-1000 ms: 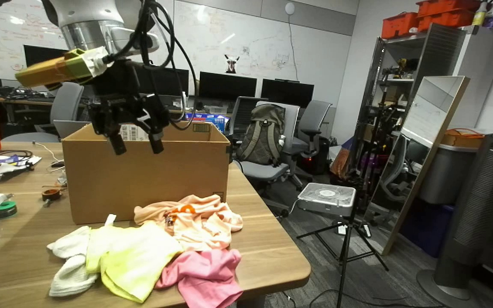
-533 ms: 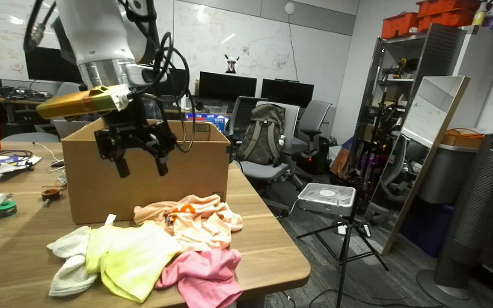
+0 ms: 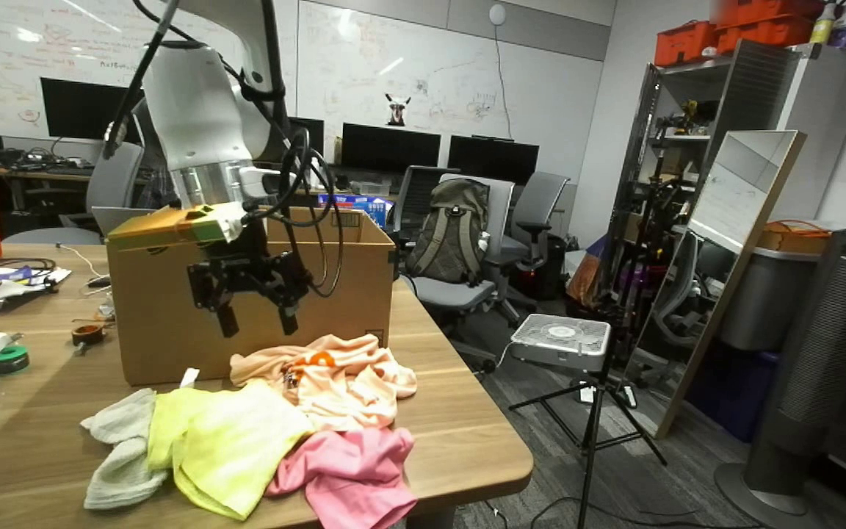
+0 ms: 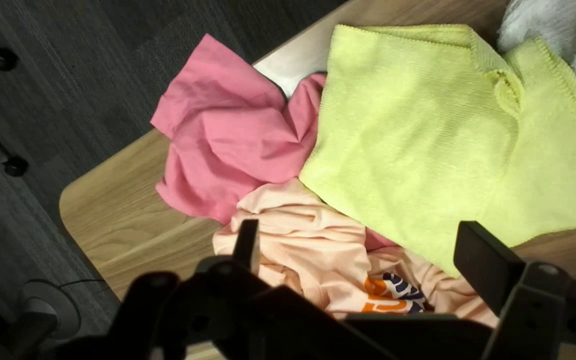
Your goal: Put the yellow and pink clothes inside the box
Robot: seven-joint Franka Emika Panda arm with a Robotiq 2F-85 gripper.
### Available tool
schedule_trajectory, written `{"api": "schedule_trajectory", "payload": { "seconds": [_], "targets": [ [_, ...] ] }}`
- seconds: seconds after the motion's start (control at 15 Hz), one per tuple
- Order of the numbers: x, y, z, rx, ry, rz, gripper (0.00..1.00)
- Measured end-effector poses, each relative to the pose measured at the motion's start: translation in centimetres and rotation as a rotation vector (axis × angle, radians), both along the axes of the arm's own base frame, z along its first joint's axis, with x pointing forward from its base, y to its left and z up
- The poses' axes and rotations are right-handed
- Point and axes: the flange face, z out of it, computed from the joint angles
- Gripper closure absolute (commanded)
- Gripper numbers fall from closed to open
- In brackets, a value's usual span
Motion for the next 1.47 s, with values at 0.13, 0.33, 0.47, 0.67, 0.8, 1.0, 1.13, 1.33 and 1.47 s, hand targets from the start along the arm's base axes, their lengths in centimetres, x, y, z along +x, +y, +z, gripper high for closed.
{"api": "schedule_trajectory", "payload": {
  "seconds": [0.13,0.33,0.47,0.67,0.8,1.0,1.13,1.33,1.47],
  "targets": [
    [0.6,-0.1,-0.7,0.002,0.004,-0.025,0.00],
    [1.2,-0.3,-1.3,0.021,0.015,-0.063,0.00],
    [1.4,-0.5,-1.6,0.044,0.020,-0.080,0.00],
    [1.7,-1.0,-2.2,0.079,0.017,-0.090,0.00],
    [1.7,-1.4,-2.7,0.097,0.020,-0.099,0.00],
    [1.7,-2.1,-3.3,0.109,0.021,-0.108,0.00],
    [1.7,-2.5,-3.8,0.115,0.025,-0.107,0.00],
    [1.3,-3.1,-4.6,0.123,0.034,-0.088,0.00],
    [1.0,-3.3,-5.3,0.134,0.040,-0.066,0.00]
  ]
}}
